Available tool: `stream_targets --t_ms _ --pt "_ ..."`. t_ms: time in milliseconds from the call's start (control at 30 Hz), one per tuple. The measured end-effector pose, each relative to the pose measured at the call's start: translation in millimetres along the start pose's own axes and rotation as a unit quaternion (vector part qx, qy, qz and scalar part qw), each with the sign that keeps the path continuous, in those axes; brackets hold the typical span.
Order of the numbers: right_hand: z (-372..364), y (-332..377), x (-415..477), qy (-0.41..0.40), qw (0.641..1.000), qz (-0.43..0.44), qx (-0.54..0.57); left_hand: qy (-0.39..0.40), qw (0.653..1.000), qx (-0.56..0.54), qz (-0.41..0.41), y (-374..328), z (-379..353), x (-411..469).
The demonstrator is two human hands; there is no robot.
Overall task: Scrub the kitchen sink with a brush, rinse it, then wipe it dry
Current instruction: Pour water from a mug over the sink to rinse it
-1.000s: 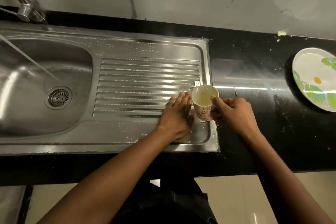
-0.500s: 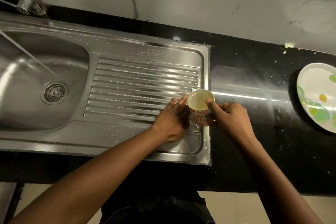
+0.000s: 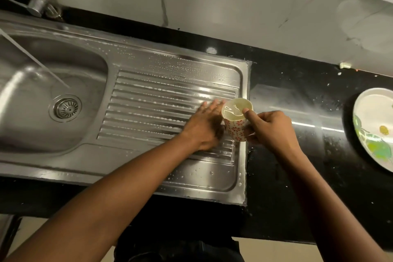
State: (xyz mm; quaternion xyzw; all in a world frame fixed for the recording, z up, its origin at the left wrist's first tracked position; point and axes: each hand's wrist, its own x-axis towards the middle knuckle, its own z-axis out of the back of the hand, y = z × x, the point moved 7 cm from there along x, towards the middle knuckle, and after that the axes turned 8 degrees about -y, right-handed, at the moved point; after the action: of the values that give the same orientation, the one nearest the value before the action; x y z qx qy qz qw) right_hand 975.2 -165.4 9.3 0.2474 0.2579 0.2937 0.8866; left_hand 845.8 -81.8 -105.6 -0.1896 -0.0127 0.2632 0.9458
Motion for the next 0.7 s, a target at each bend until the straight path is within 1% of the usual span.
stream_targets --t_ms 67,100,133,200,267,333,433,467,533,600,633,667,700 --pt "1.0 7.7 7.4 0.0 1.0 0.017 -0.016 0.016 0.996 0.042 -0.076 -13.6 -12.3 -5.6" --pt "1.4 10.7 10.8 0.002 0.999 0.025 -0.024 0.016 0.996 0.054 -0.075 -11.6 -13.1 -6.5" --pt "2.2 13.1 14.1 0.004 0.999 0.03 -0.029 0.009 0.998 0.048 -0.046 -4.1 -10.2 -3.7" --pt "2.6 17.4 20.3 0.006 0.999 0.038 -0.038 -0.009 0.999 0.021 0.038 15.9 0.3 4.9" --pt "2.5 24.0 25.3 0.01 0.998 0.05 -0.045 -0.021 0.997 0.024 0.076 28.0 7.2 10.6" --pt "2.5 32.8 28.9 0.018 0.998 0.052 -0.039 -0.019 0.997 0.019 0.066 24.1 6.5 9.5" --pt "5.2 43.1 33.6 0.028 0.999 0.041 0.006 0.023 0.998 0.066 -0.01 5.0 -7.0 2.3" --pt "6.9 44.5 35.5 0.029 0.999 0.03 0.03 0.021 0.997 0.068 -0.005 5.8 -6.6 2.9" --pt "9.1 45.4 39.6 0.032 0.997 0.01 0.071 -0.01 0.997 0.041 0.066 20.7 3.9 9.7" --pt "9.5 48.1 45.3 0.032 0.996 0.009 0.081 -0.018 0.991 0.033 0.125 33.2 10.6 16.0" --pt "9.5 50.0 48.9 0.032 0.996 0.013 0.076 -0.013 0.99 0.038 0.133 32.5 10.2 18.1" --pt "9.4 52.1 52.7 0.032 0.997 0.02 0.066 -0.009 0.992 0.038 0.123 27.3 8.6 20.1" --pt "9.3 54.1 56.7 0.031 0.998 0.028 0.052 -0.006 0.995 0.04 0.095 19.1 6.0 22.2"
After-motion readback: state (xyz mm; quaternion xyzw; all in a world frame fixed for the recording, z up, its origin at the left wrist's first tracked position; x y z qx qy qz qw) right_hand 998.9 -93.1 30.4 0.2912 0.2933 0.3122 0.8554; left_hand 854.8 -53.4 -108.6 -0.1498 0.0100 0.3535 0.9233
